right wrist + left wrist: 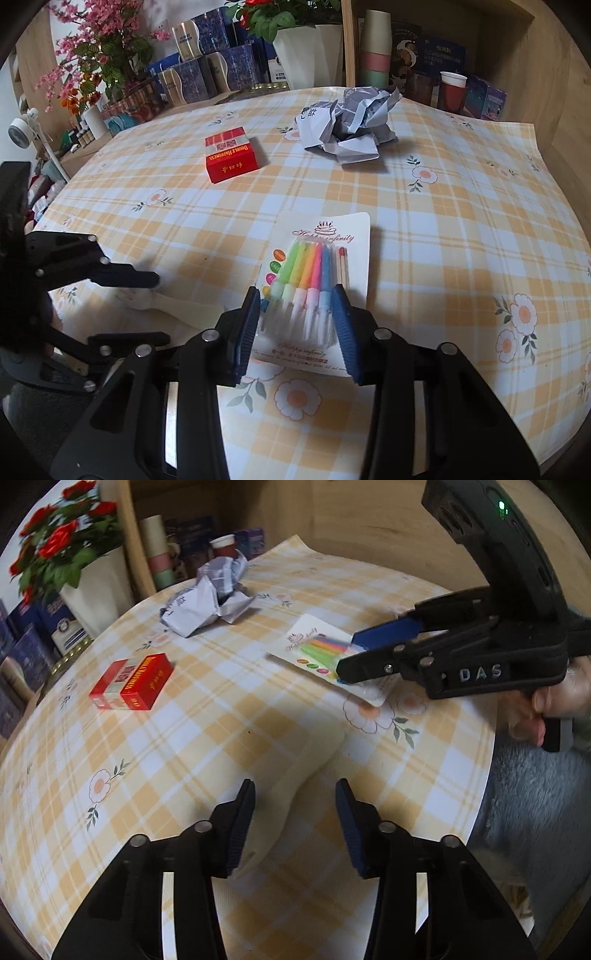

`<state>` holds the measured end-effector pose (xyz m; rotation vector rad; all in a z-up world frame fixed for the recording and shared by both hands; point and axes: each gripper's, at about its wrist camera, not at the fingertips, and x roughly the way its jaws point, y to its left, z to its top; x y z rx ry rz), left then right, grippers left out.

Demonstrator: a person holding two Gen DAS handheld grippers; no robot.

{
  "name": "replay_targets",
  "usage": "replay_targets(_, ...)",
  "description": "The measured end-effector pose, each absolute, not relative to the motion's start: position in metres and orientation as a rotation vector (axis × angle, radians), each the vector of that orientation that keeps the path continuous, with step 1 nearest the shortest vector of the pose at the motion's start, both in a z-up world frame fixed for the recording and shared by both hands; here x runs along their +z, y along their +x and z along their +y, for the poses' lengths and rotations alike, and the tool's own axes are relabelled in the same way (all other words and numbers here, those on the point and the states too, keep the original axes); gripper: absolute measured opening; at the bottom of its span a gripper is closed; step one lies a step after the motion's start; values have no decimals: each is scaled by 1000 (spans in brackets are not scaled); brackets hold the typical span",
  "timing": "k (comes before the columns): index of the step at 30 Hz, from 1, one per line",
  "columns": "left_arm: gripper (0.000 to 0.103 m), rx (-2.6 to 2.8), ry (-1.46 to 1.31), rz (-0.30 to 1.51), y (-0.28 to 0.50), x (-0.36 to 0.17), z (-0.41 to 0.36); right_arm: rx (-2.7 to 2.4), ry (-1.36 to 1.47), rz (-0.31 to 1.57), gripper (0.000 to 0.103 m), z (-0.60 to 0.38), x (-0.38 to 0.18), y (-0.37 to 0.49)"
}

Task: Collect trash
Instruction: 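Grasp the white plastic fork with the left gripper while the right gripper holds the candle card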

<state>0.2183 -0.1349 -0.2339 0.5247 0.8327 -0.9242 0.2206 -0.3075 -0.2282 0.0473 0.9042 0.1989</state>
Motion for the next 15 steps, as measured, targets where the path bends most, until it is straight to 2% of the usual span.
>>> replay_targets(7, 17, -927, 480, 866, 233, -234, -131, 210, 44, 905, 41, -304, -231, 214)
replay_targets(11, 17, -930, 452, 846, 225, -230, -128, 207, 59, 898, 41, -308, -231, 211)
replay_targets(15, 16, -890, 267, 831, 221, -216, -108, 202, 85, 865, 41, -311, -225, 204)
